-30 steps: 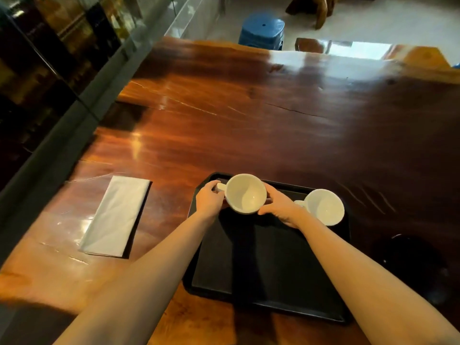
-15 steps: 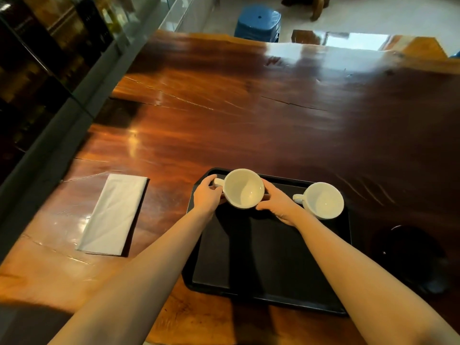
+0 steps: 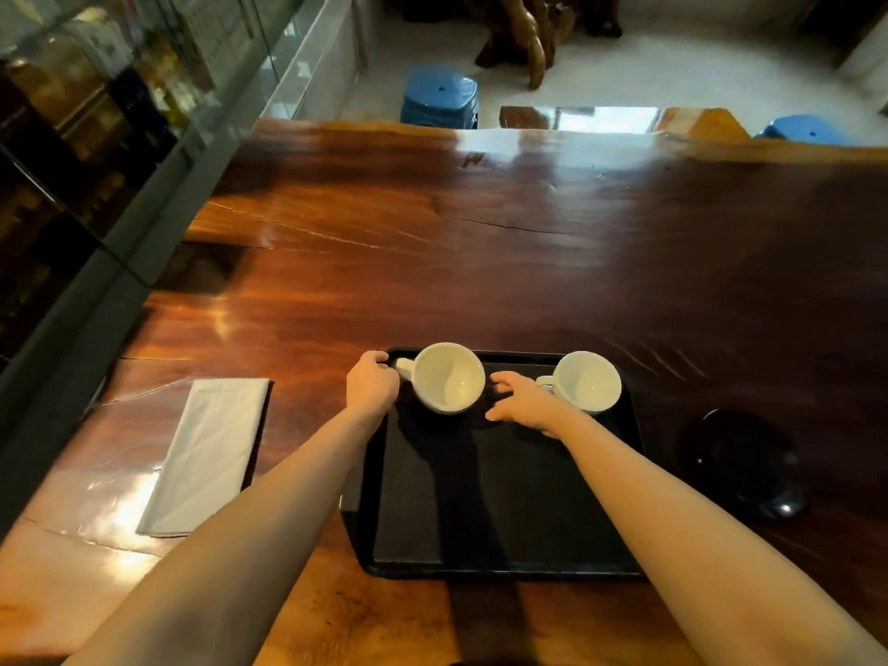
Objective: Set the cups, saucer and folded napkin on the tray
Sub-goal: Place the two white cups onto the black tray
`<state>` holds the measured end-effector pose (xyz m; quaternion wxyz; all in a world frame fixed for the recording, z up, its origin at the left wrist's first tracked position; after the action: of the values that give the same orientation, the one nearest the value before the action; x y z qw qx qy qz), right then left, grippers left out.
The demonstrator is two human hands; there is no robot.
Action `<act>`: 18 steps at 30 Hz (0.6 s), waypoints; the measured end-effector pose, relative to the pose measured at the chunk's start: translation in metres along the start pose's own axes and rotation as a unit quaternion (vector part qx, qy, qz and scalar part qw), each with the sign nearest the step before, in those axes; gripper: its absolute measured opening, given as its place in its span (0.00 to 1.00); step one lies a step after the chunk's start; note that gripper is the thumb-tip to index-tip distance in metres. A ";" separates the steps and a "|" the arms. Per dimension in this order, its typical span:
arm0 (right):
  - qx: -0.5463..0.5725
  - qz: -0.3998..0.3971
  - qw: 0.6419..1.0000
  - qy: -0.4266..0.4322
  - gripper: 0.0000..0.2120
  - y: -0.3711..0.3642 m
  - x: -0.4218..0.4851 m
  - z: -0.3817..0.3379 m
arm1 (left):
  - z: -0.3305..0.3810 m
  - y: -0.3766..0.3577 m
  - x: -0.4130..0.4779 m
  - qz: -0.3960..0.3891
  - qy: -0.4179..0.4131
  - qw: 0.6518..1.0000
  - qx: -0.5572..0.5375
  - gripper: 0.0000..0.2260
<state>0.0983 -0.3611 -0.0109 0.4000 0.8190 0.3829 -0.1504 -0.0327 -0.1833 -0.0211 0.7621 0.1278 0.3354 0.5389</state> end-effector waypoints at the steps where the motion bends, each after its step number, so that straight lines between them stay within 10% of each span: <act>1: -0.006 0.001 1.000 0.001 0.34 0.005 -0.005 -0.001 | 0.010 0.005 -0.003 0.007 -0.033 0.999 0.012 0.18; 6: -0.031 0.048 0.998 0.013 0.27 0.045 -0.030 -0.003 | 0.073 0.004 -0.026 -0.051 -0.177 0.981 0.068 0.15; 18: -0.106 0.079 0.991 -0.004 0.23 0.193 -0.083 0.038 | 0.164 -0.090 -0.145 -0.297 -0.233 0.918 0.123 0.12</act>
<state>0.1898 -0.5069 0.1149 0.4968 0.7991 0.3290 -0.0802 0.1117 -0.3223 0.1052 0.9219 0.2373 0.2346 0.1968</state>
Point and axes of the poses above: each hand's wrist, its own x-axis towards the middle knuckle, its own y-axis out of the back of the hand, z = x × y, the point moved 3 cm from there along x, towards the middle knuckle, and after that the axes turned 15 degrees about z, right-handed, at the moved point
